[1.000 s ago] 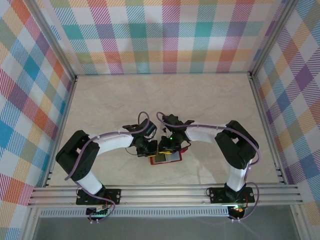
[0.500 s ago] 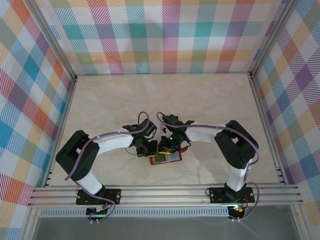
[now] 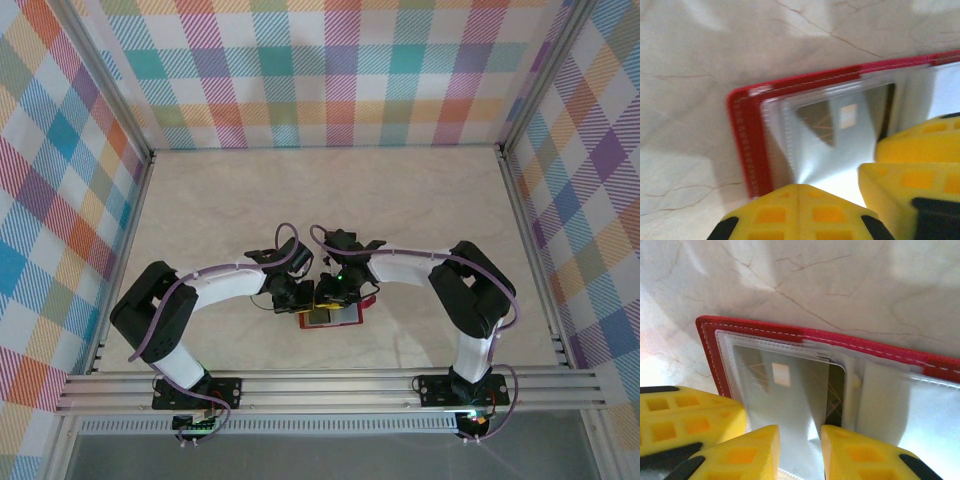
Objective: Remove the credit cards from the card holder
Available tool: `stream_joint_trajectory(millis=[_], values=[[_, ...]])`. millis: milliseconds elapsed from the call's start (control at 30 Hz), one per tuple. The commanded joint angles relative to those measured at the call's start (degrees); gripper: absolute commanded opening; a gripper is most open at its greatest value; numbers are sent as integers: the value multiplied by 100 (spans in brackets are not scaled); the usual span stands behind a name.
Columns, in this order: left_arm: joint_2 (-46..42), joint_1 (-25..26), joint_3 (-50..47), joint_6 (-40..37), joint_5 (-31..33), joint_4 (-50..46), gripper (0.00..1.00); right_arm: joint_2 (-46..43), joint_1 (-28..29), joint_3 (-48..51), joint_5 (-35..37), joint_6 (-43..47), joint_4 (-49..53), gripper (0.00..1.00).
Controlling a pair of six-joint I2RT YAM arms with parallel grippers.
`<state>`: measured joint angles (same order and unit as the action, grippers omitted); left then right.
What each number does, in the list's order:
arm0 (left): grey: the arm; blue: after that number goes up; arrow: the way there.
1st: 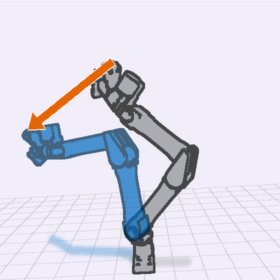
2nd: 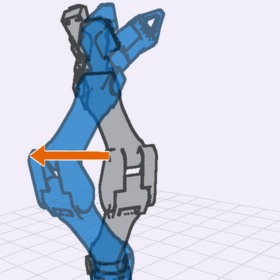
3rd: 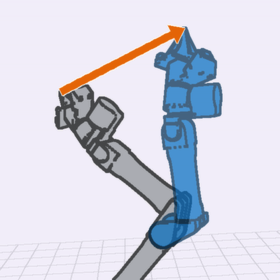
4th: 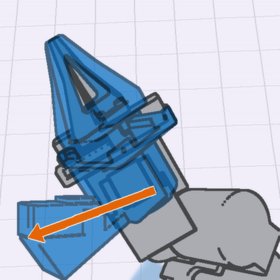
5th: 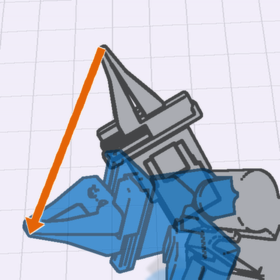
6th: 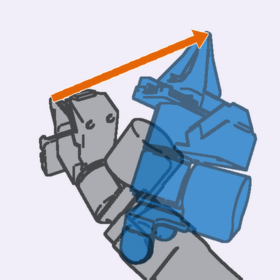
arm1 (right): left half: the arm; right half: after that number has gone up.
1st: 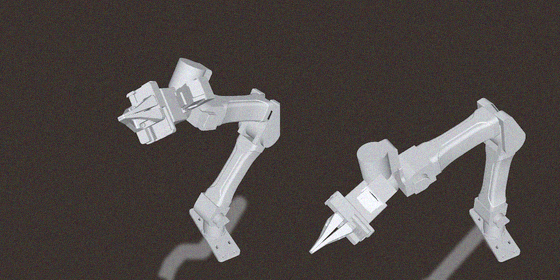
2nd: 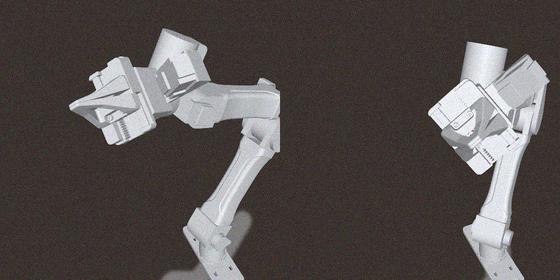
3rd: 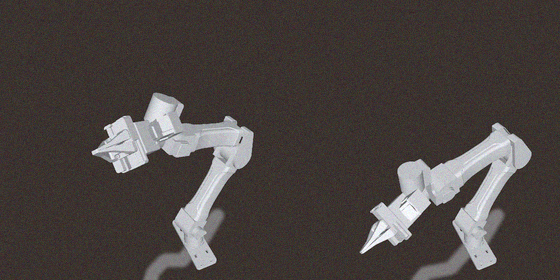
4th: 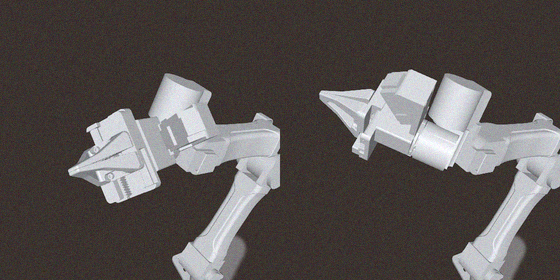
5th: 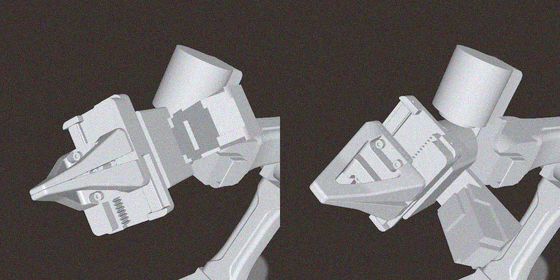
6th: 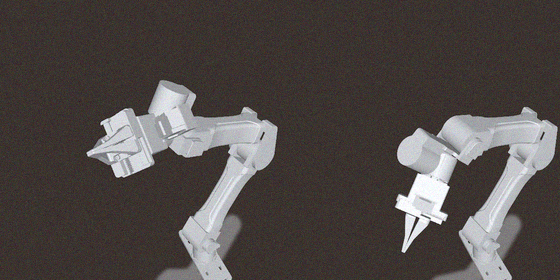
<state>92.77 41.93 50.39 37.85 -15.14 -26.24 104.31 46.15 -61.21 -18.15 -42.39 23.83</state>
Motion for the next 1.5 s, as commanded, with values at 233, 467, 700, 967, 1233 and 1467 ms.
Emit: stream_joint_trajectory(millis=[233,467,700,967,1233,1467], values=[[-272,39,-103,-84,270,-473,8,-139,-10,-154,434,192,657,30],[-235,42,-130,-80,261,-422,7,-140,-1,-231,586,253,844,30],[-397,35,-30,-34,325,-422,3,-78,25,-295,469,350,861,25],[-509,-77,-392,324,-360,438,2,-79,95,-179,-244,64,193,25],[-451,-220,-733,405,-593,787,1,-68,117,-163,-169,84,283,26],[-260,-299,-898,426,-693,956,1,37,137,-202,-35,117,388,28]])
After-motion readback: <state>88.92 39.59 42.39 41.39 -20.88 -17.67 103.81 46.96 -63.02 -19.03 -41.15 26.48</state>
